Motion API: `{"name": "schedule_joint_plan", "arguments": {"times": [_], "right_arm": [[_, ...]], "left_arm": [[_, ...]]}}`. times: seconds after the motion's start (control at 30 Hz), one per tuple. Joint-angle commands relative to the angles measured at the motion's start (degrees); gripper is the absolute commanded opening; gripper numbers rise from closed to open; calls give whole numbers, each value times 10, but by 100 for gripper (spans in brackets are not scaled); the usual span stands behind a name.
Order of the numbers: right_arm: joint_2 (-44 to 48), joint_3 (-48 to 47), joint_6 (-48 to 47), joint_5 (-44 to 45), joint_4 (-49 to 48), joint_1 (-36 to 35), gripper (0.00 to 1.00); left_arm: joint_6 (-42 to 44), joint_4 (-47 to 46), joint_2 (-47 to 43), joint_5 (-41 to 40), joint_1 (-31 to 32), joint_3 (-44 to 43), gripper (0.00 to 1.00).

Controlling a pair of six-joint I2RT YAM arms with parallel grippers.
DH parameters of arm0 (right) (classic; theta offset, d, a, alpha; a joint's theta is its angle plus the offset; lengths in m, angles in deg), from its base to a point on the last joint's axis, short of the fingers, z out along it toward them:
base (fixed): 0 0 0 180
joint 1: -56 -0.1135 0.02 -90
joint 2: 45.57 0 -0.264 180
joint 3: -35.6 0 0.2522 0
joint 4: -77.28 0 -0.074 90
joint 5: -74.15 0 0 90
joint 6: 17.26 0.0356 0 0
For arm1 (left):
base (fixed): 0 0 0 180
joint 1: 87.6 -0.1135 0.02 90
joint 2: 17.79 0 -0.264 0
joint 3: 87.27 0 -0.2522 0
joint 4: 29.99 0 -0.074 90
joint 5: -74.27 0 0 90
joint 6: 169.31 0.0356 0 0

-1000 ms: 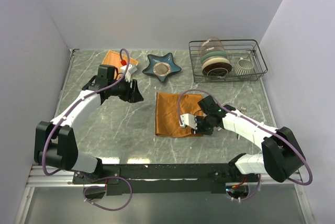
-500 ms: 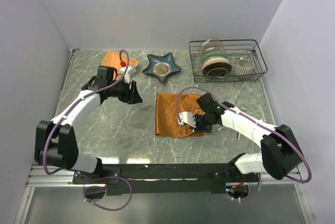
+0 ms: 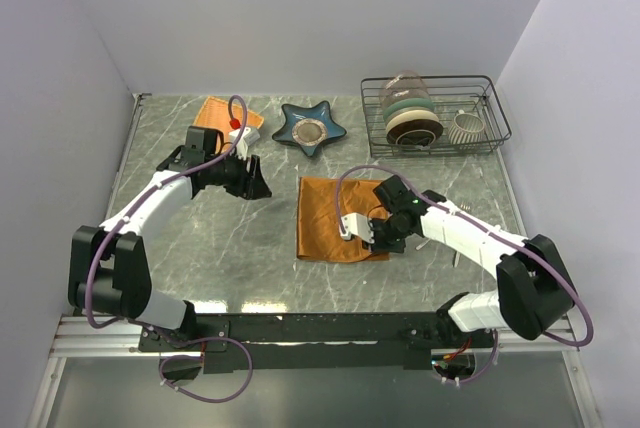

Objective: Fold the napkin into a case and place the utensils inside
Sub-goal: Pick up the top corner of the square-folded napkin from the center of the board, then fold the top corner of the square-folded napkin at the center of the board.

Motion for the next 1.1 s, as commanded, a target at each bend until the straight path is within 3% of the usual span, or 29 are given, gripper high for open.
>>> {"name": "schedule_joint_plan", "arguments": {"times": [0.0, 0.37, 0.47, 0.6, 0.7, 0.9, 1.07], "right_arm": [[-8, -29, -3, -15, 13, -3, 20], [-23, -40, -3, -19, 18, -3, 20], [-28, -47, -1, -22, 23, -4, 17], [-25, -42, -3, -15, 13, -4, 2], [-25, -44, 8, -13, -4, -3, 0], [-64, -94, 33, 12, -71, -4, 0], [-138, -201, 40, 19, -104, -4, 0]], "left_arm": [[16, -4, 2, 20, -5, -12, 56], [16, -6, 12, 27, -6, -11, 56], [19, -4, 12, 27, -7, -13, 56], [21, -4, 14, 27, -8, -14, 56], [18, -5, 15, 26, -10, -16, 56], [-4, 3, 30, 39, -37, -30, 56], [-29, 17, 48, 63, -69, -50, 61]]}}
